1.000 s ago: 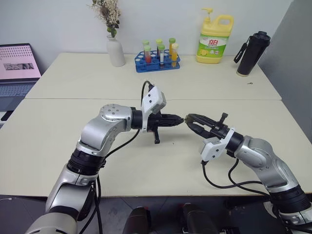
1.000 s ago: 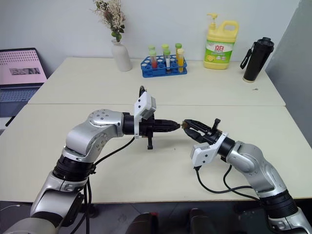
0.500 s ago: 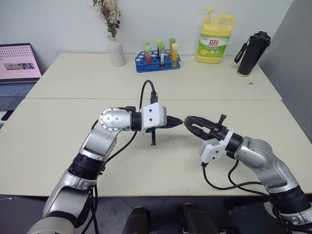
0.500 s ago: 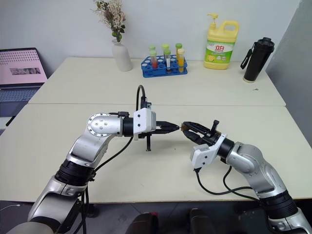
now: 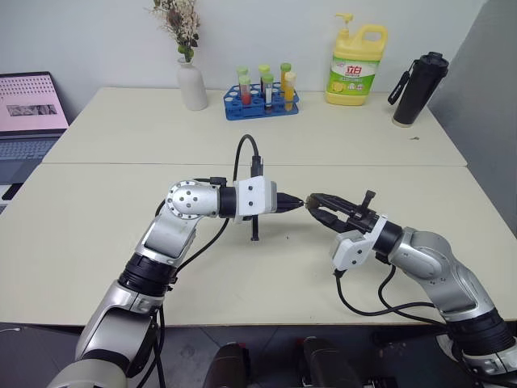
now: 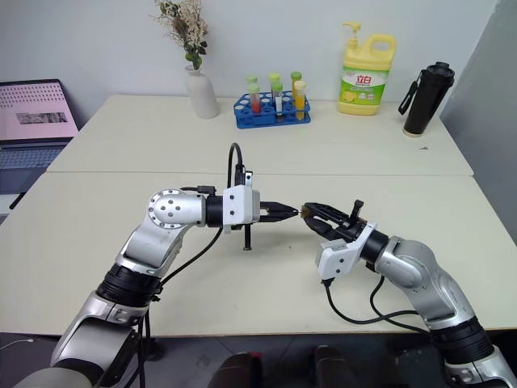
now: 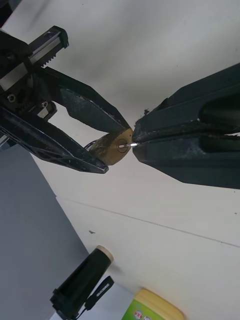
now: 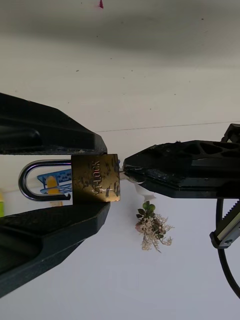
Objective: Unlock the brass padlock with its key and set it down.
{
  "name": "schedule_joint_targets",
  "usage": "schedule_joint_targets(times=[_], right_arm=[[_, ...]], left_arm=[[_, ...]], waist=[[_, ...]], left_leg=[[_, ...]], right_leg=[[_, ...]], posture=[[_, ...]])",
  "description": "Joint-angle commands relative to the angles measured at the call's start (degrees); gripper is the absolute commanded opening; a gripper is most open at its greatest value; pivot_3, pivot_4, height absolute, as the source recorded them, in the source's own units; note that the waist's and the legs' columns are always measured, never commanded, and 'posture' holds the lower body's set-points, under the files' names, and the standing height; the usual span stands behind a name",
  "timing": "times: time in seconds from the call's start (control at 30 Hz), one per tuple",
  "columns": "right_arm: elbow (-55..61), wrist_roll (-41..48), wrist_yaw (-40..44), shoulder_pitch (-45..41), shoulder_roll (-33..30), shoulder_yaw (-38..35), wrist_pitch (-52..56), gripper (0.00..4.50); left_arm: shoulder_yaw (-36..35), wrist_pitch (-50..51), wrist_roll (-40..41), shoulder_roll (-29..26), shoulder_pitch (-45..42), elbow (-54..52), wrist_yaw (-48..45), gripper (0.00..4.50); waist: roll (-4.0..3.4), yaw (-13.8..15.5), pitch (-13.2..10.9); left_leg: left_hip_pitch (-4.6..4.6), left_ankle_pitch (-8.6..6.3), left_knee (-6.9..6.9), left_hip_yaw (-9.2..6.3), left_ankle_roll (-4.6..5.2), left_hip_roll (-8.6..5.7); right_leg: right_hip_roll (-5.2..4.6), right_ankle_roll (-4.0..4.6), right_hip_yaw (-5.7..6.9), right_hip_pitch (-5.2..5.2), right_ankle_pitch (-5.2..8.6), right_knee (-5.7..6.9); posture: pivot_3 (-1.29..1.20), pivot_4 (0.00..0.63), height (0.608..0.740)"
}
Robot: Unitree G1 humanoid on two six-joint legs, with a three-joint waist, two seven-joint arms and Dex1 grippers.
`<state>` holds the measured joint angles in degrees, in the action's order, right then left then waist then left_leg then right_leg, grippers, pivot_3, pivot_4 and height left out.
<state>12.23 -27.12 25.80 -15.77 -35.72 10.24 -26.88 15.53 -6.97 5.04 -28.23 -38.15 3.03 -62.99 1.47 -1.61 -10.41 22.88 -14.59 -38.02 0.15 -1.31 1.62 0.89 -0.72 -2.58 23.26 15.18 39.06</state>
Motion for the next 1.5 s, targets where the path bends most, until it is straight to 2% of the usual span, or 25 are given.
schedule_joint_targets(times=[0.03, 0.2, 0.27, 0.3, 0.4, 0.53, 0.7, 0.87, 1.13, 1.3, 1.5], right_arm=[[2.3, 1.2, -0.6, -0.3, 0.3, -0.9, -0.5, 0.94], [2.3, 1.3, -0.5, -0.4, 0.3, -0.8, -0.5, 0.94], [2.1, 1.4, -0.4, -0.5, 0.2, -0.8, -0.5, 0.94], [2.1, 1.5, -0.3, -0.4, 0.2, -0.9, -0.6, 0.94], [2.0, 1.7, -0.2, -0.4, -0.1, -1.1, -0.7, 0.94], [1.6, 1.9, 0.1, -0.6, -0.5, -1.3, -1.0, 0.94], [1.3, 2.0, 0.1, -0.5, -0.7, -1.3, -1.3, 0.94], [1.1, 2.1, 0.1, -1.0, -0.7, -1.0, -1.6, 0.94], [1.1, 2.3, 0.2, -1.4, -0.7, -0.9, -2.4, 0.94], [1.1, 2.2, 0.2, -1.4, -1.1, -1.1, -2.8, 0.94], [1.1, 2.2, 0.1, -1.5, -1.0, -1.2, -2.6, 0.94]], left_arm=[[0.5, -1.8, 0.2, 1.3, -1.2, -1.0, 0.1, 0.0], [0.2, 3.5, 1.3, 1.7, -1.1, -2.0, 0.0, 0.0], [-2.0, 12.7, 4.9, 3.6, -1.6, -2.7, 2.5, 0.4], [-2.0, 14.0, 4.8, 3.3, -2.0, -2.5, 2.4, 0.61], [-2.2, 18.3, 6.3, 3.0, -2.3, -3.3, 1.2, 1.54], [-3.9, 30.4, 10.3, 2.2, -2.7, -4.9, 1.9, 2.87], [-7.5, 47.4, 19.6, 2.2, -3.4, -9.3, 3.3, 4.47], [-8.2, 53.7, 23.0, 2.7, -3.4, -11.7, 5.7, 4.5], [-6.5, 54.0, 22.5, 4.3, -4.2, -10.7, 8.3, 4.5], [-5.9, 53.0, 21.8, 5.9, -5.1, -9.4, 9.4, 3.35], [-4.8, 53.0, 21.8, 5.9, -5.2, -9.4, 8.6, 1.41]], waist=[[0.0, 0.0, 0.0], [0.0, 0.0, 0.0], [0.0, 0.0, 0.0], [0.0, 0.0, 0.0], [0.0, -0.1, 0.0], [0.0, -0.1, 0.0], [0.0, -0.1, 0.0], [0.0, 0.0, 0.0], [0.0, 0.0, 0.0], [0.0, 0.0, 0.0], [0.0, -0.1, 0.0]], left_leg=[[0.0, 0.0, 0.0, 0.0, 0.0, 0.0], [0.0, 0.0, 0.0, 0.0, 0.0, 0.0], [0.0, 0.0, 0.0, 0.0, 0.0, 0.0], [0.0, 0.0, 0.0, -0.02, 0.0, 0.0], [0.0, 0.0, -0.02, -0.03, 0.0, -0.01], [0.0, 0.0, -0.02, -0.06, 0.0, 0.02], [0.0, 0.0, -0.02, -0.09, 0.0, 0.04], [0.0, 0.0, -0.02, -0.09, -0.01, 0.04], [-0.01, 0.01, -0.03, -0.09, -0.01, 0.04], [0.0, 0.01, -0.03, -0.08, -0.01, 0.02], [-0.02, 0.01, -0.03, -0.09, -0.01, 0.03]], right_leg=[[0.0, 0.0, 0.0, 0.0, 0.0, 0.0], [0.0, 0.0, 0.0, 0.0, 0.0, 0.0], [0.0, -0.01, 0.01, 0.0, 0.0, 0.0], [0.0, -0.02, 0.02, -0.01, 0.01, 0.01], [0.02, -0.04, 0.03, -0.01, 0.02, 0.01], [0.03, -0.04, 0.03, -0.01, 0.02, 0.02], [0.02, -0.07, 0.03, -0.01, 0.04, 0.02], [0.0, -0.06, 0.01, -0.01, 0.03, 0.02], [0.0, -0.02, -0.01, -0.01, 0.01, 0.03], [-0.01, -0.03, -0.02, -0.01, 0.01, 0.03], [-0.01, -0.01, -0.02, -0.01, 0.0, 0.04]], posture=[[0.0, 0.15, 0.74], [0.0, 0.15, 0.74], [0.0, 0.15, 0.74], [0.0, 0.15, 0.74], [0.0, 0.15, 0.74], [0.0, 0.15, 0.74], [0.0, 0.15, 0.74], [0.0, 0.15, 0.74], [0.0, 0.15, 0.74], [0.0, 0.15, 0.74], [0.0, 0.15, 0.74]])
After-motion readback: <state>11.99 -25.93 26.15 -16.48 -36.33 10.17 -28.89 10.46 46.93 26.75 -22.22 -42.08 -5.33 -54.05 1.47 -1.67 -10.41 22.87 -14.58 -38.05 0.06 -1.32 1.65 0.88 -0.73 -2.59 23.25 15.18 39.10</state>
